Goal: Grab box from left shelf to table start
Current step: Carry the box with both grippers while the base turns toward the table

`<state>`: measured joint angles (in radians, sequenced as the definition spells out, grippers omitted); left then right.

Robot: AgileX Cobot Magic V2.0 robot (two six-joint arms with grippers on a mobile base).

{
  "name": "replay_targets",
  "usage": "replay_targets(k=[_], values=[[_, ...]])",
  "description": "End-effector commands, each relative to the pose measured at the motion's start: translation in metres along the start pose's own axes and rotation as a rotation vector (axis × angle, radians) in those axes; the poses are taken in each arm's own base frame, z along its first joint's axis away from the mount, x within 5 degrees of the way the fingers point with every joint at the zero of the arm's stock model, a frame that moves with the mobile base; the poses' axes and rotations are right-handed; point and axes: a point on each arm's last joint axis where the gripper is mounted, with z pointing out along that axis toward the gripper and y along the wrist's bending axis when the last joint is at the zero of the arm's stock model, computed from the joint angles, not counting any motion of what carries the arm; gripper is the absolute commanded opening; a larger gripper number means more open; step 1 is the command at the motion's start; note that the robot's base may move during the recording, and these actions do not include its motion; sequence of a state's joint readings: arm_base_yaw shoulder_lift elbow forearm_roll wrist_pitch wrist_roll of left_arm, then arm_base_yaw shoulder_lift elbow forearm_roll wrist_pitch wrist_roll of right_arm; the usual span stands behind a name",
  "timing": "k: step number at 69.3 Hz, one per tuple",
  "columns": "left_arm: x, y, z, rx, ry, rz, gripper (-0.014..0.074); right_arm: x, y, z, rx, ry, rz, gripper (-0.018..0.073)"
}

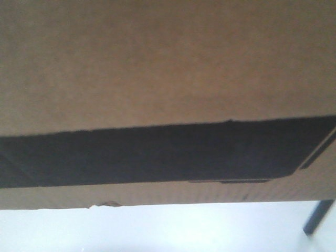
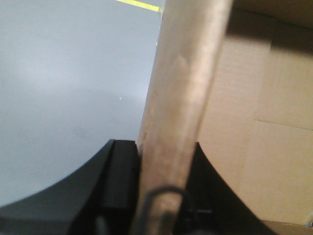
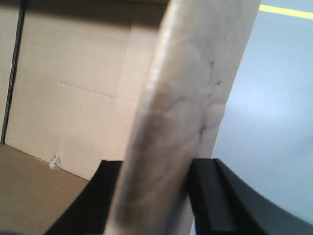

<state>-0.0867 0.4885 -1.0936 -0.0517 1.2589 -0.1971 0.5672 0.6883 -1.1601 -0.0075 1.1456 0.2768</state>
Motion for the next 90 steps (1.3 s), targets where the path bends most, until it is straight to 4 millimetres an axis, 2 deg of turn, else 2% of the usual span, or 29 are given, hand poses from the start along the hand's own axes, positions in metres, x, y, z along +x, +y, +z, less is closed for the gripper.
replay_targets(k=[1,90], values=[[-0.0105,-0.0165,-0.0108,0.181,-0.096,0.071,-0.0093,-0.0199,0.0038,-0.0098,-0.030,-0.193,-0.054,0.0059],[-0.0105,-0.0165,-0.0108,0.181,-0.096,0.071,-0.0093,-0.0199,0.0037,-0.0098,-0.029,-0.193,-0.054,0.0059]])
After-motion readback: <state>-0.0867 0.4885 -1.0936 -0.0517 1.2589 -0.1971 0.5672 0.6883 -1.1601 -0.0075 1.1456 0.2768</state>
